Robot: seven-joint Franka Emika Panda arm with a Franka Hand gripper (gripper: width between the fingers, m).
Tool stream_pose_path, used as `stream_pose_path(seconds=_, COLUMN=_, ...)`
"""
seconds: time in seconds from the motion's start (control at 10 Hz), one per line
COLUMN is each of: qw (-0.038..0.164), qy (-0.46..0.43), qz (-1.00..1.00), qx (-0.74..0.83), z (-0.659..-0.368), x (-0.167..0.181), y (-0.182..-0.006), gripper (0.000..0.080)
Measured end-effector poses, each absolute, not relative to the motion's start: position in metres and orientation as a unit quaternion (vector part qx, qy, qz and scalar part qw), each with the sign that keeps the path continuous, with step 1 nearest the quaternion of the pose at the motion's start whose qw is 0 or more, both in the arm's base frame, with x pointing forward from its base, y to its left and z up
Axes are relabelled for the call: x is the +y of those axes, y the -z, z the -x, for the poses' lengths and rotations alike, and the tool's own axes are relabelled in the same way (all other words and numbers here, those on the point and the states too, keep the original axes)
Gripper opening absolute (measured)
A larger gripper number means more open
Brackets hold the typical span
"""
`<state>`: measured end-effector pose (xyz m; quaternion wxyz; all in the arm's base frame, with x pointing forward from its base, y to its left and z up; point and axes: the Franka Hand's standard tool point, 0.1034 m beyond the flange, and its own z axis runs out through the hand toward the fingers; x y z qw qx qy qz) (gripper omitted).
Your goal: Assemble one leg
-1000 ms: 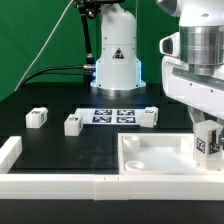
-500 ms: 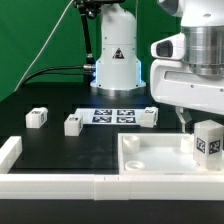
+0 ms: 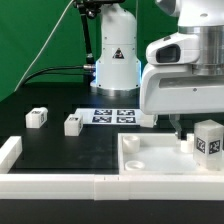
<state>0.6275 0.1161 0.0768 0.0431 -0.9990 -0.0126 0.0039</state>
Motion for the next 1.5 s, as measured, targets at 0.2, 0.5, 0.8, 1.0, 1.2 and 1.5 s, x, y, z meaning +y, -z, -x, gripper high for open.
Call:
stream_pose_path(seconds=0.2, qw=0.043, qy=-0.001, qz=0.995, qx=-0.085, z=-0.6274, x=0.1161, y=-0.0766, gripper=0.0649)
stream_pose_path(seconds=0.5, qw=0.044, qy=0.000, qz=0.994, qx=-0.099, z=-0.6270, x=0.1159, y=-0.0763, gripper=0.0556)
stream_pose_path(seconds=0.8, qw=0.044, qy=-0.001, qz=0.995, qx=-0.087, z=-0.6269, x=0.1161, y=-0.0762, gripper=0.0289)
stream_pose_path(seconds=1.0, qw=0.045, qy=-0.002, qz=0.998, qx=-0.049, z=-0.6268, x=0.1163, y=-0.0761, gripper=0.0289)
stream_pose_path(seconds=1.2, qw=0.046, qy=-0.005, qz=0.994, qx=0.099, z=-0.6245, x=0.1160, y=-0.0756, gripper=0.0289)
stream_pose_path(seconds=1.5, qw=0.047, qy=-0.016, qz=0.953, qx=0.299, z=-0.6242, x=0.1154, y=-0.0752, gripper=0.0291)
